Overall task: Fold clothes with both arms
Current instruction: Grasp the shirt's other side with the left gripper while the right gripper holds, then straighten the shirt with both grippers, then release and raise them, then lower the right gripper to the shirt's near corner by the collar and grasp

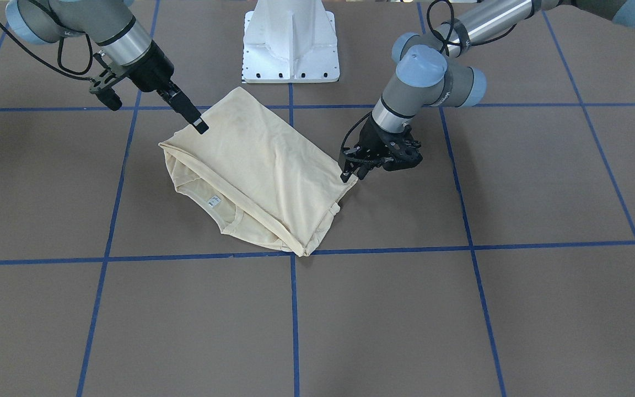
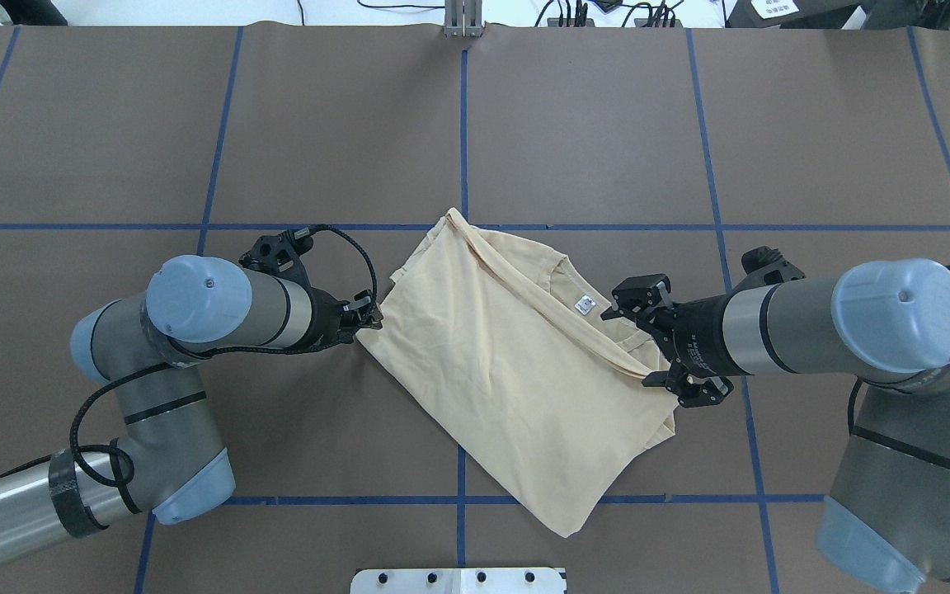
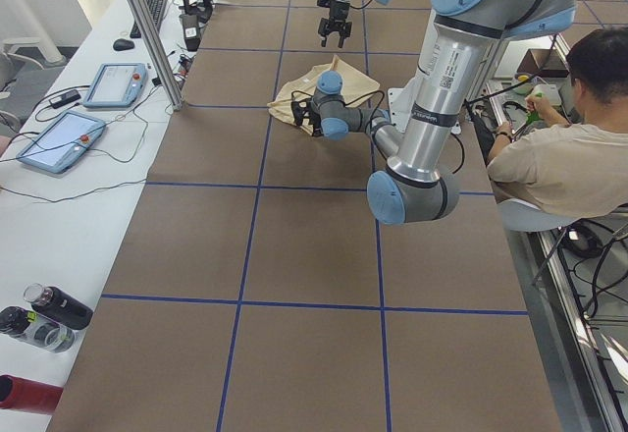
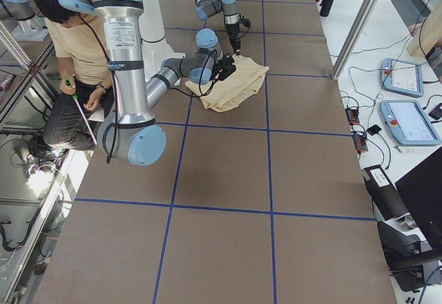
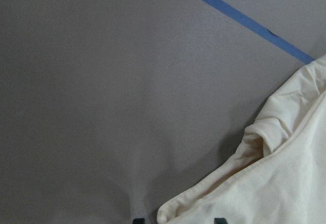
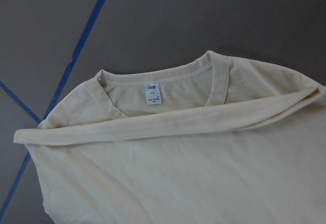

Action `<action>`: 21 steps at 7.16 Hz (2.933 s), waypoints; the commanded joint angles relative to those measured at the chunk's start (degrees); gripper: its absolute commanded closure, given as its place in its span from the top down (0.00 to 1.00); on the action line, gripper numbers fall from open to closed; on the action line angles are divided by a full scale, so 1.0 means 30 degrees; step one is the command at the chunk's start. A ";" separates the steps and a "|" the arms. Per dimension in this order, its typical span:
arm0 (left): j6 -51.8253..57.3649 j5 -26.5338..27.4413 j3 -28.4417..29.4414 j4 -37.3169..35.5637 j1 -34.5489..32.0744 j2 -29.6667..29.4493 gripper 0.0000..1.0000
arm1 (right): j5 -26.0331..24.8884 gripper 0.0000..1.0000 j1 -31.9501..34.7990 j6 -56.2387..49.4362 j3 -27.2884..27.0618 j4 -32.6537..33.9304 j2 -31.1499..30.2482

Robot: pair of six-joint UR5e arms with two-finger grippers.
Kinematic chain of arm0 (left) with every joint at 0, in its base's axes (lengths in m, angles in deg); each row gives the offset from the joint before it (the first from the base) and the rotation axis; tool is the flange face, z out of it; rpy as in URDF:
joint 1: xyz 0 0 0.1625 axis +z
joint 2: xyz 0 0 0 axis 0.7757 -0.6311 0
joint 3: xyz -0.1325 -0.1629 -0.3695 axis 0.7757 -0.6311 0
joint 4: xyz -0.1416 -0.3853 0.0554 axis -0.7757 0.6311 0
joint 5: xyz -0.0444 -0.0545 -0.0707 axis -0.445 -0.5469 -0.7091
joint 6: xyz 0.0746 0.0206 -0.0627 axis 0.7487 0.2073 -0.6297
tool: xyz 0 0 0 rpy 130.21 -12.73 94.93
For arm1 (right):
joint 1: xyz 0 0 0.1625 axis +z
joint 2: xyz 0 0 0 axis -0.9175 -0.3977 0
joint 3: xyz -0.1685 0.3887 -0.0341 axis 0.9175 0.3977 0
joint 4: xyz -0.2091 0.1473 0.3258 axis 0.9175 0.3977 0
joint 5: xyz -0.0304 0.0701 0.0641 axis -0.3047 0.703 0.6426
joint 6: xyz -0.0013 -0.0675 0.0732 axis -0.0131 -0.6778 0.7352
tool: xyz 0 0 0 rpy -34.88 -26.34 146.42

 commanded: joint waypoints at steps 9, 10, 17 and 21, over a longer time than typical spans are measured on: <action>0.3294 0.0406 0.7457 0.3156 -0.4242 -0.5150 0.00 | -0.0034 1.00 0.1092 -0.0010 0.1023 0.0058 0.1192; 0.5009 0.0758 0.9393 0.4159 -0.4596 -0.6148 0.00 | -0.0062 1.00 0.1156 -0.0010 0.2249 0.0058 0.2130; 0.4996 0.0586 0.7890 0.3877 -0.5039 -0.5719 0.74 | -0.4075 1.00 -0.3231 0.0226 0.4310 0.1961 0.4135; 0.4938 0.0586 0.7861 0.3906 -0.5010 -0.5630 0.74 | -0.4105 0.96 -0.3970 0.0282 0.4428 0.3076 0.4132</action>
